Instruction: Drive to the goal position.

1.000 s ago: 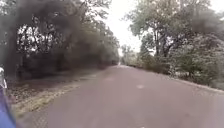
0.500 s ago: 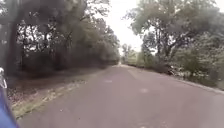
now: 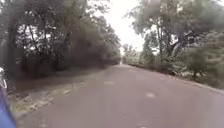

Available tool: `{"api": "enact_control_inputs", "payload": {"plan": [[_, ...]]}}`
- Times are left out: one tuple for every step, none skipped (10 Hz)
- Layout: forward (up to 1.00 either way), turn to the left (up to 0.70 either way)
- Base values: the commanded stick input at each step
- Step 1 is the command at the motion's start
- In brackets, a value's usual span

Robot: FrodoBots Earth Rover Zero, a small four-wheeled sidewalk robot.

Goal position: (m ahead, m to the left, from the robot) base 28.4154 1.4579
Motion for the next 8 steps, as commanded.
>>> {"api": "enact_control_inputs", "payload": {"plan": [[0.7,-0.01],[0.7,-0.01],[0.7,-0.01],[0.7,-0.01],[0.7,-0.01],[0.7,-0.01],[0.7,-0.01],[0.7,-0.01]]}}
